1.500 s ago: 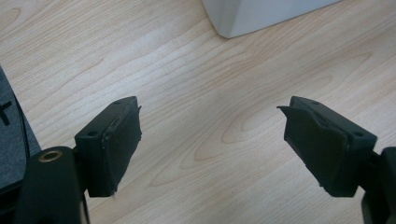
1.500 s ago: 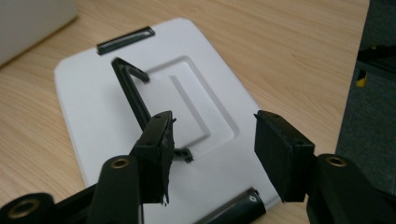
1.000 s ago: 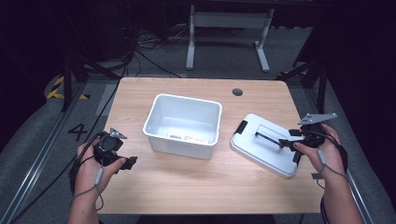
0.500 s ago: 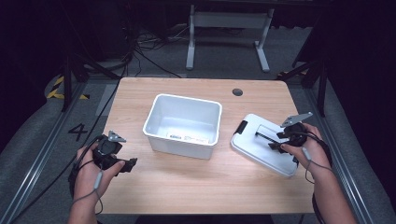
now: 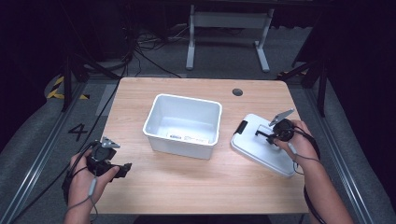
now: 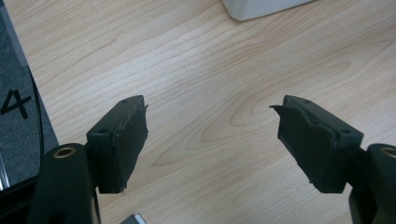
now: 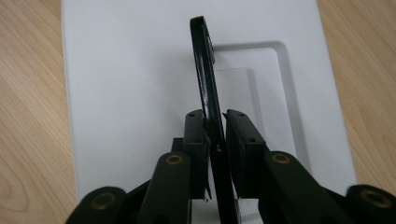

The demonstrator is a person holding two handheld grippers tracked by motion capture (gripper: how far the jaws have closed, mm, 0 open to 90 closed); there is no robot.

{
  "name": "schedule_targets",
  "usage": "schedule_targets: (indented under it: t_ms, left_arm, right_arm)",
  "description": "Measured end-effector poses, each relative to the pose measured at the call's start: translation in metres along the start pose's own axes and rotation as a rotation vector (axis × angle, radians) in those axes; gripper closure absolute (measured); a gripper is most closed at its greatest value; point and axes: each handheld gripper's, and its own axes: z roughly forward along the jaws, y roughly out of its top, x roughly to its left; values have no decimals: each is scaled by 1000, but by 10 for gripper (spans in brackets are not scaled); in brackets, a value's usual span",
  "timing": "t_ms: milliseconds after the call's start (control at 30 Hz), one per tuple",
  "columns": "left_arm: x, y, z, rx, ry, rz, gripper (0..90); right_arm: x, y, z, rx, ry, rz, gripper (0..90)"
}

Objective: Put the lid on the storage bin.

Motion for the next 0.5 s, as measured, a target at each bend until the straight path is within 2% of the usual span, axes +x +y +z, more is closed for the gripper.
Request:
schedule_targets:
  t_ms: [100, 133, 267, 367, 500]
  left_arm:
    - [0, -1, 1, 2, -11, -12, 245]
    - [0, -1, 3, 2, -13, -16, 244]
    - [2, 0, 4, 2, -8, 0, 243]
    - [3, 0, 4, -5, -17, -14, 242]
    - [4, 1, 3, -10, -20, -19, 243]
  right_arm:
    - [-1, 2, -1, 15, -9, -17, 820]
    - [-2, 4, -3, 29, -23, -47, 834]
    - [-1, 7, -5, 39, -42, -76, 840]
    - [-1, 10, -11, 42, -46, -94, 843]
    - [-2, 16, -24, 25, -37, -96, 843]
